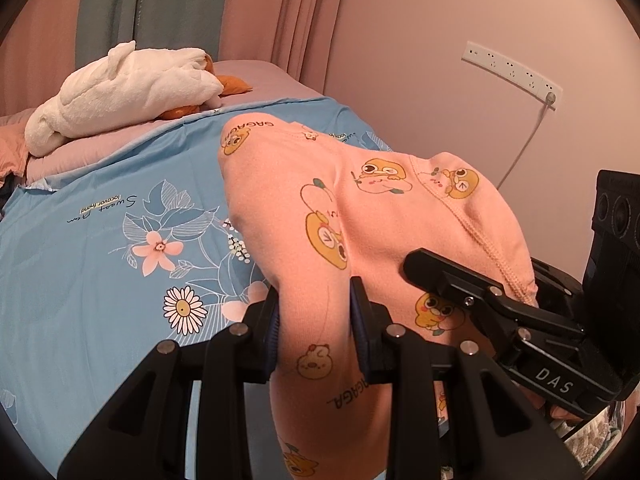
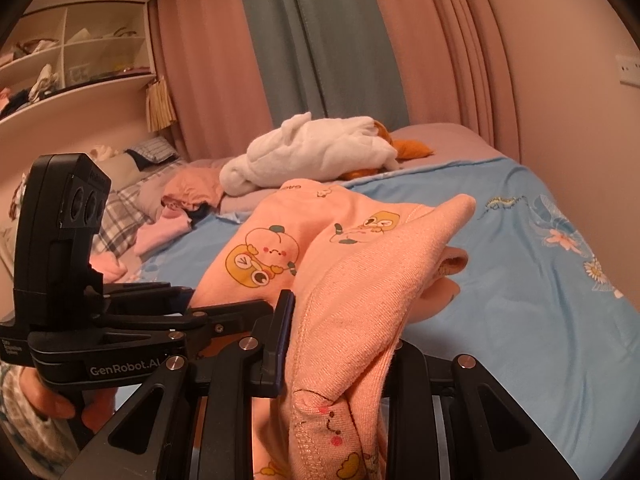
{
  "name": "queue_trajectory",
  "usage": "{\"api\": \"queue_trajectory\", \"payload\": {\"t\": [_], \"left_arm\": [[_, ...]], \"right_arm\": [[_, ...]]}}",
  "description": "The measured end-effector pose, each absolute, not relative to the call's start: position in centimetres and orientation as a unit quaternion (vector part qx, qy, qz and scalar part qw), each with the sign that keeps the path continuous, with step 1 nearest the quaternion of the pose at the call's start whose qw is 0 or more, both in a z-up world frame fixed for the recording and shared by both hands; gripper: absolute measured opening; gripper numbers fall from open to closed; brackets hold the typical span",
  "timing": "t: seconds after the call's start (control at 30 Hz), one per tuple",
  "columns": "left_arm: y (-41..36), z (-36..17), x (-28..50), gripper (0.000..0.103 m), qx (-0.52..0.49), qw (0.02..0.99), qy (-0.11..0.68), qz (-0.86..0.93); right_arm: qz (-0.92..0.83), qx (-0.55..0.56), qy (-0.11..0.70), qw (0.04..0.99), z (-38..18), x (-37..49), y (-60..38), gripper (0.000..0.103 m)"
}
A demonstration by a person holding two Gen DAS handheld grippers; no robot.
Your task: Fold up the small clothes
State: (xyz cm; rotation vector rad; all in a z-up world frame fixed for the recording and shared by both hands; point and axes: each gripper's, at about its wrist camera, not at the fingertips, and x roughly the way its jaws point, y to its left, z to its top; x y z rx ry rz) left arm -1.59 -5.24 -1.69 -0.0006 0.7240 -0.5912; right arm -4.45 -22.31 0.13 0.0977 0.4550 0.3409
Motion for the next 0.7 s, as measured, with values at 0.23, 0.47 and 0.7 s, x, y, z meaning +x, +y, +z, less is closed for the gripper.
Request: {"api": "queue_trajectory", "payload": {"t": [0.23, 0.47, 0.7], "left_arm": [[-6.0, -1.9, -1.0, 0.030, 0.005, 0.892, 0.352, -0.284], [-6.6, -2.3, -0.3, 0.030, 0.011, 0.890, 0.357, -0.284], [-7.1, -2.8, 0.6, 0.030, 0.013, 0.887, 0.364, -0.283]], "right_arm": [[0.166, 0.051, 0.226, 0.959, 0.1, -4.3, -22.5, 0.028], [0.158, 0.055, 0.230, 0.959, -0.2, -4.3, -22.4, 0.028], [0.155, 0.057, 0.237, 0.957, -0.5, -3.7, -22.6, 0.028]]}}
